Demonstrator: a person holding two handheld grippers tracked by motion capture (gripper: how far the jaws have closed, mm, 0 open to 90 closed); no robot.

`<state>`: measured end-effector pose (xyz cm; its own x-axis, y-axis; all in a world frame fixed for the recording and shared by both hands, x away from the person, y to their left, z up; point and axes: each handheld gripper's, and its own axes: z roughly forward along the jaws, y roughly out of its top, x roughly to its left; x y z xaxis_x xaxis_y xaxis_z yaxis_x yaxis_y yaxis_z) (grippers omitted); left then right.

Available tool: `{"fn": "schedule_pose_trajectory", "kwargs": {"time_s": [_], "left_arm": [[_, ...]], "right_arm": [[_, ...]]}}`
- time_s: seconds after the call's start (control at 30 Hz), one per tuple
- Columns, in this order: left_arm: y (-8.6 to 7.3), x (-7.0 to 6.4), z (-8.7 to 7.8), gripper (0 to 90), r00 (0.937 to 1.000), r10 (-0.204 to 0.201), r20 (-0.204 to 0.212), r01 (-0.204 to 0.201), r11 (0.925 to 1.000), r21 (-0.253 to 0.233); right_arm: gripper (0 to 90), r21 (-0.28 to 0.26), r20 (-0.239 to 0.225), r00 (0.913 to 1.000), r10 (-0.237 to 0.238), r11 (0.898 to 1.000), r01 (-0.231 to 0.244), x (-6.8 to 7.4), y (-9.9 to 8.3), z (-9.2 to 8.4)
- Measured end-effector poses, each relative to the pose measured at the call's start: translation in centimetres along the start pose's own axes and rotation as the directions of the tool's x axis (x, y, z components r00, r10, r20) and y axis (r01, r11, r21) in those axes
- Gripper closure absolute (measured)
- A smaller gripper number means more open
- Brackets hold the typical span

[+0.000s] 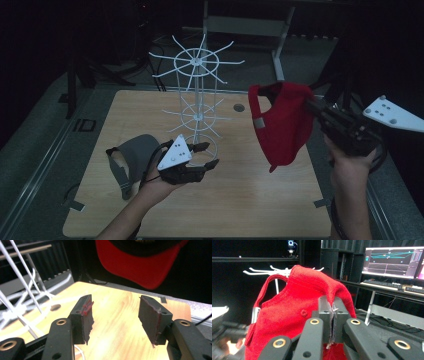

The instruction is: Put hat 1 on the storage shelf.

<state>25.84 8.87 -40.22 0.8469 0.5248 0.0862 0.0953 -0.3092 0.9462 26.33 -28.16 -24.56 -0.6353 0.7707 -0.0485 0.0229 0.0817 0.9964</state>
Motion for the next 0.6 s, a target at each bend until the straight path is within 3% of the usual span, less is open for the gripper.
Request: {"fn": "schedule_pose_trajectory", "kwargs": {"time_s": [0.3, 0.6], "left_arm": [[-3.0, -0.3, -0.3, 34.0, 0.9984, -0.056, 0.002, 0.056, 0.9982, 0.021], [-4.0, -0.5, -0.8, 34.1, 0.9974, -0.072, -0.009, 0.072, 0.9971, 0.027]], "right_arm": [[88.1, -0.02, 0.033, 0.9994, 0.01, 1.0, -0.009, -1.4, 2.4, 3.5], [88.1, 0.011, 0.046, 0.9989, 0.002, 1.0, -0.003, -1.9, 3.4, 6.8]]}}
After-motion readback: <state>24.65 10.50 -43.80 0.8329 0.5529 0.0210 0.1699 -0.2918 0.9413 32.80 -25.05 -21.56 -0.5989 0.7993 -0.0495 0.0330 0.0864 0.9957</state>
